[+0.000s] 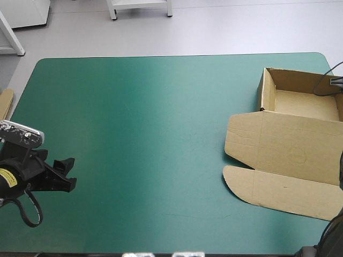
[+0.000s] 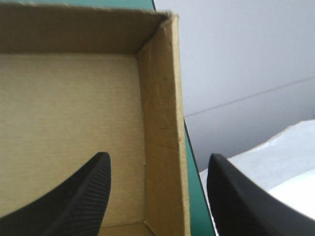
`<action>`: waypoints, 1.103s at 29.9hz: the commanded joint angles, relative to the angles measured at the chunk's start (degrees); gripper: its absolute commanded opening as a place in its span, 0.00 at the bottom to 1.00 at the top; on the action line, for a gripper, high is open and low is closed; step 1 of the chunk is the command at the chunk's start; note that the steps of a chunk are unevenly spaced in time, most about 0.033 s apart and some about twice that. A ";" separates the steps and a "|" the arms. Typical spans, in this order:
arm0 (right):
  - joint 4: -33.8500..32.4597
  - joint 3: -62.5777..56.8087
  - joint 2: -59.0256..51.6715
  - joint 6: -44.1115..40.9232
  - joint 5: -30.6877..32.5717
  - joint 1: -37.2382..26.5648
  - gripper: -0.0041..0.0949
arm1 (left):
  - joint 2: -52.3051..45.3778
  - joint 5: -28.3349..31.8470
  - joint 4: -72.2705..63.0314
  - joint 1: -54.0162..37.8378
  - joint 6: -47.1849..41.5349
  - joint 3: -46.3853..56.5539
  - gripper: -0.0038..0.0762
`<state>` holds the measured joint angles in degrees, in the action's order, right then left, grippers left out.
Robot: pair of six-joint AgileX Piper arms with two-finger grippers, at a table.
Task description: Fold the box
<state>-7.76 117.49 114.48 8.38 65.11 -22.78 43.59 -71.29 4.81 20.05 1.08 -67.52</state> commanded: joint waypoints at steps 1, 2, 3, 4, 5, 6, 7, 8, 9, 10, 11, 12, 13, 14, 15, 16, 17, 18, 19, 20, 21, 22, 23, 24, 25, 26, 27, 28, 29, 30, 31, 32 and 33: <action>7.13 4.05 -9.40 2.01 -0.16 -0.11 0.60 | -0.22 3.96 2.52 0.00 0.07 -1.29 0.62; 10.57 4.15 -10.69 2.93 0.74 0.13 0.60 | -0.22 4.24 3.61 0.00 0.07 -1.29 0.62; 13.38 4.15 -12.30 4.68 1.96 0.59 0.59 | -0.22 4.51 4.78 0.00 -0.15 -1.29 0.62; 16.85 4.15 -13.79 6.21 3.26 1.63 0.57 | -0.22 4.67 5.63 0.00 -0.15 -1.29 0.62; 18.39 4.15 -15.18 7.08 4.28 2.57 0.55 | -0.22 4.81 6.22 0.00 -0.15 -1.29 0.62; 19.63 4.15 -16.20 7.88 5.11 3.56 0.52 | -0.22 4.89 7.03 0.00 -0.31 -1.29 0.62; 21.12 4.15 -17.66 9.03 6.05 5.26 0.48 | -0.22 5.05 7.70 0.00 -0.31 -1.29 0.62; 21.95 4.15 -18.70 9.87 6.31 6.71 0.45 | -0.49 5.29 7.86 0.00 -0.31 -1.29 0.62; 22.68 3.88 -20.25 10.82 6.31 8.08 0.41 | -0.81 5.55 8.12 0.00 -0.45 -1.29 0.62; 23.41 3.28 -21.89 11.42 6.31 9.44 0.37 | -1.57 5.80 8.73 0.00 -1.08 -1.20 0.62; 24.00 2.63 -23.30 11.42 6.31 10.48 0.34 | -2.31 5.81 9.51 0.00 -2.35 -1.06 0.62; 24.94 1.83 -25.08 11.29 6.31 11.70 0.32 | -3.20 6.11 10.21 0.00 -3.13 -0.83 0.62; 26.22 0.89 -26.82 11.29 6.31 12.83 0.32 | -4.15 6.72 11.26 0.00 -4.17 -0.27 0.62; 27.66 -0.02 -28.26 11.29 6.18 13.70 0.31 | -5.04 7.38 12.17 0.00 -5.35 0.57 0.62; 29.32 -1.48 -30.12 11.51 6.06 14.84 0.31 | -6.50 8.49 12.45 0.00 -6.02 1.67 0.62; 30.56 -3.26 -32.08 11.94 5.91 16.08 0.29 | -7.55 9.09 12.45 0.00 -6.01 2.94 0.62; 31.15 -4.85 -34.06 11.91 5.53 17.15 0.28 | -8.55 9.50 12.45 0.00 -6.14 4.00 0.62; 31.34 -7.20 -36.22 12.53 4.67 18.66 0.27 | -9.77 9.78 12.45 0.00 -6.55 5.26 0.62; 31.44 -9.90 -38.01 13.65 3.76 20.41 0.24 | -10.98 10.09 12.33 0.00 -6.67 6.55 0.62; 31.44 -12.96 -40.54 15.15 2.00 22.28 0.21 | -11.95 10.47 12.33 0.00 -6.67 7.55 0.62; 30.99 -16.40 -43.22 16.54 -0.32 24.09 0.17 | -13.10 10.58 12.33 0.00 -6.67 8.73 0.62; 30.67 -20.14 -46.19 17.62 -3.11 25.74 0.13 | -14.20 10.70 12.33 0.00 -6.67 9.80 0.62; 30.67 -23.22 -48.51 19.20 -5.90 26.91 0.10 | -15.24 10.86 12.33 0.00 -6.67 10.81 0.62; 30.67 -27.13 -51.47 20.34 -8.67 28.11 0.06 | -16.22 11.38 12.33 0.00 -6.67 11.80 0.62; 30.67 -31.15 -54.34 20.87 -11.49 28.92 0.03 | -17.08 11.96 12.33 0.00 -6.67 12.79 0.62; 30.78 -35.15 -57.24 20.87 -14.23 29.46 0.03 | -17.90 12.51 12.08 0.00 -6.67 13.72 0.62; 31.25 -38.38 -60.05 20.87 -16.32 29.59 0.03 | -18.51 12.91 11.91 0.00 -6.67 14.39 0.62; 31.39 -42.42 -62.79 20.87 -18.63 29.62 0.02 | -19.19 13.31 11.50 0.00 -6.67 15.21 0.62; 31.28 -46.36 -65.44 20.96 -20.56 29.62 0.02 | -19.87 13.62 11.15 0.00 -6.67 16.07 0.62; 31.00 -49.43 -67.44 21.11 -21.84 29.62 0.02 | -20.45 14.10 10.86 0.00 -6.67 16.82 0.62; 30.74 -53.10 -69.85 21.77 -22.88 29.62 0.02 | -21.17 14.74 10.46 0.00 -6.67 17.93 0.62; 30.60 -56.49 -72.13 22.67 -23.29 29.62 0.02 | -22.01 15.51 9.43 0.00 -6.25 19.06 0.61; 30.50 -59.55 -73.87 23.24 -23.30 29.62 0.02 | -22.84 16.58 8.60 0.00 -5.88 20.29 0.60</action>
<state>22.23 63.99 45.53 29.76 47.76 6.61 21.79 -60.75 14.74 20.05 -5.14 -48.47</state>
